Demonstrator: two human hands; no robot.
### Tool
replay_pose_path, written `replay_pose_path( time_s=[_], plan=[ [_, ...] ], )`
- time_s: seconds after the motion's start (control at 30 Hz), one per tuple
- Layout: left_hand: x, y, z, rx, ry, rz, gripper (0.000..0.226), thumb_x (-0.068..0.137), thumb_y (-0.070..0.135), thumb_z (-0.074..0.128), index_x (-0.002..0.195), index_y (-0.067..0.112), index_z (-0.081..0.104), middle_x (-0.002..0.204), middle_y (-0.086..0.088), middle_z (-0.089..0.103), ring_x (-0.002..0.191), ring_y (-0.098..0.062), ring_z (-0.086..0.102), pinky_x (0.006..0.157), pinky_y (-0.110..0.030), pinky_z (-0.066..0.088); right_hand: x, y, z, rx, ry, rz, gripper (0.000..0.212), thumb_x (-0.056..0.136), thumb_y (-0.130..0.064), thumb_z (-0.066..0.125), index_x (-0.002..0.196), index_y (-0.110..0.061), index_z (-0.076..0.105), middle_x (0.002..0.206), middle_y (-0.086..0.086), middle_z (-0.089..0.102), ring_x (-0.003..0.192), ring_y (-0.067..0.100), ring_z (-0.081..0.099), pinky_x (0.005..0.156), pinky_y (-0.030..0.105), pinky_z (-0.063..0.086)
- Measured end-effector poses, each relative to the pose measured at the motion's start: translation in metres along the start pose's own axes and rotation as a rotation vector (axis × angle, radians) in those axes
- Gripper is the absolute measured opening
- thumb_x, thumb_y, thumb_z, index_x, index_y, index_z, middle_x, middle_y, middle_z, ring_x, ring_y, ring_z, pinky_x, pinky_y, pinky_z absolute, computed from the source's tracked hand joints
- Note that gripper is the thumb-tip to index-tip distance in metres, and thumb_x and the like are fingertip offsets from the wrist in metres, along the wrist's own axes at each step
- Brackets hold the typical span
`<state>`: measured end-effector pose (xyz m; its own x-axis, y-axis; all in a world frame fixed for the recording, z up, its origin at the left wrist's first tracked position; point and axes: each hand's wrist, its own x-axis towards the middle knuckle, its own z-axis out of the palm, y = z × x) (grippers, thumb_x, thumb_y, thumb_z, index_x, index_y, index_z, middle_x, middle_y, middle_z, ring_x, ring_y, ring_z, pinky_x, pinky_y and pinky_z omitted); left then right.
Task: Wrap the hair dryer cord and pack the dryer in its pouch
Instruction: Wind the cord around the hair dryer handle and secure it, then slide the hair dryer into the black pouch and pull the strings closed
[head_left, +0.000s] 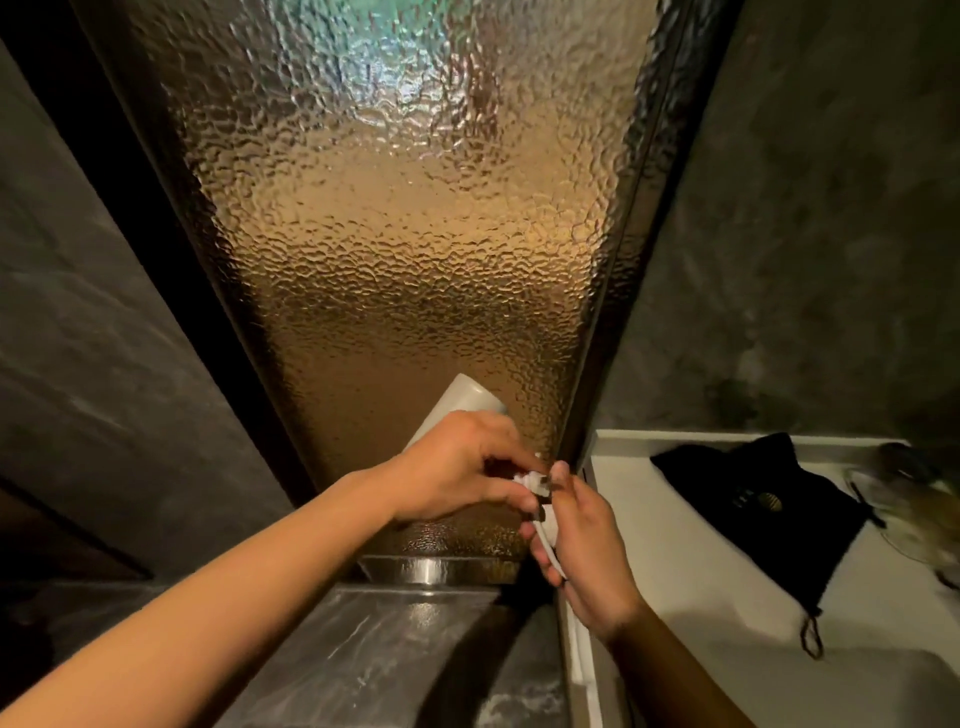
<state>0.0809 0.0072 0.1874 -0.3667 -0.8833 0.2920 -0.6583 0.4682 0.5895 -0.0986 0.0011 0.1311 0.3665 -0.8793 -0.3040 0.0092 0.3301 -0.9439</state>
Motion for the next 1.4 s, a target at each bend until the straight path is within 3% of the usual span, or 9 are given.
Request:
replay_pose_path(
  time_s=[0.13,0.27,0.37,0.47,0.7,0.8,0.93,1.17,1.4],
  plan=[
    [0.028,0.009,0.018,0.029,-0.138,0.05,0.039,0.069,0.038,0.087,0.1,0.017,0.078,0.088,0.009,0.053,0.081,0.006,0.049,0.071,-0.006,0.036,-0.007,-0.002,-0.029,0.038,0.012,0.021,0.064,0.086,-0.074,0.035,0.114,-0.025,0.066,0.072,0.006,0.063,0.041,0.008,0.05,0.035,0.019,0.028],
    [0.064,0.026,0.038,0.089,-0.257,0.109,0.039,0.068,0.044,0.087,0.09,0.017,0.071,0.089,0.003,0.055,0.085,-0.007,0.05,0.073,-0.02,0.045,-0.01,-0.001,-0.06,0.07,-0.01,-0.041,0.056,0.071,-0.076,0.06,0.1,-0.029,0.066,0.068,0.004,0.058,0.039,0.009,0.043,0.035,0.019,0.028],
    [0.087,0.036,0.055,0.126,-0.317,0.148,0.045,0.064,0.048,0.087,0.089,0.016,0.066,0.09,-0.001,0.06,0.088,-0.014,0.054,0.076,-0.035,0.049,-0.012,0.002,-0.082,0.106,0.001,-0.07,0.033,0.082,-0.053,0.071,0.082,-0.021,0.062,0.06,0.002,0.052,0.039,0.012,0.035,0.036,0.021,0.022],
    [0.113,0.052,0.082,0.2,-0.337,0.213,0.054,0.062,0.055,0.086,0.093,0.018,0.061,0.086,0.007,0.053,0.081,-0.006,0.046,0.068,-0.025,0.039,-0.017,0.004,-0.11,0.098,0.132,-0.109,0.023,0.095,-0.028,0.064,0.078,-0.014,0.057,0.056,-0.002,0.05,0.045,0.012,0.041,0.04,0.025,0.028],
    [0.155,0.066,0.126,0.176,-0.283,0.325,0.058,0.074,0.062,0.076,0.114,0.022,0.063,0.105,0.008,0.06,0.1,-0.007,0.053,0.085,-0.022,0.044,-0.021,0.019,-0.179,0.191,0.464,-0.096,0.033,0.082,-0.043,0.069,0.088,-0.011,0.066,0.071,0.014,0.066,0.061,0.02,0.06,0.054,0.03,0.045],
    [0.168,0.056,0.14,0.076,-0.13,0.213,0.042,0.081,0.057,0.071,0.107,0.024,0.066,0.1,0.012,0.06,0.093,-0.002,0.055,0.079,-0.02,0.047,-0.025,0.032,-0.212,0.325,0.599,-0.089,0.02,0.095,-0.028,0.065,0.086,-0.011,0.06,0.067,0.011,0.053,0.057,0.019,0.048,0.043,0.022,0.036],
    [0.195,0.033,0.175,-0.087,0.023,-0.036,0.011,0.088,0.032,0.072,0.089,0.022,0.069,0.084,0.01,0.062,0.079,-0.008,0.058,0.067,-0.018,0.045,-0.036,0.044,-0.252,0.33,0.831,-0.013,0.023,0.095,-0.033,0.065,0.09,-0.011,0.064,0.068,0.005,0.062,0.062,0.017,0.057,0.052,0.026,0.04],
    [0.262,-0.023,0.29,-0.122,-0.297,-0.202,0.01,0.087,0.027,0.07,0.081,0.019,0.067,0.079,-0.001,0.067,0.072,-0.011,0.062,0.065,-0.03,0.045,-0.046,0.059,-0.295,0.313,1.22,0.034,0.038,0.093,-0.039,0.061,0.099,-0.001,0.06,0.077,0.016,0.061,0.066,0.025,0.055,0.052,0.032,0.04],
    [0.328,-0.005,0.4,-0.083,-0.599,-0.159,0.028,0.089,0.037,0.066,0.097,0.011,0.062,0.095,-0.008,0.066,0.094,-0.029,0.063,0.078,-0.037,0.052,-0.053,0.062,-0.316,0.268,1.547,0.066,0.051,0.084,-0.05,0.059,0.093,0.0,0.058,0.074,0.023,0.063,0.064,0.029,0.055,0.058,0.039,0.042]
  ],
)
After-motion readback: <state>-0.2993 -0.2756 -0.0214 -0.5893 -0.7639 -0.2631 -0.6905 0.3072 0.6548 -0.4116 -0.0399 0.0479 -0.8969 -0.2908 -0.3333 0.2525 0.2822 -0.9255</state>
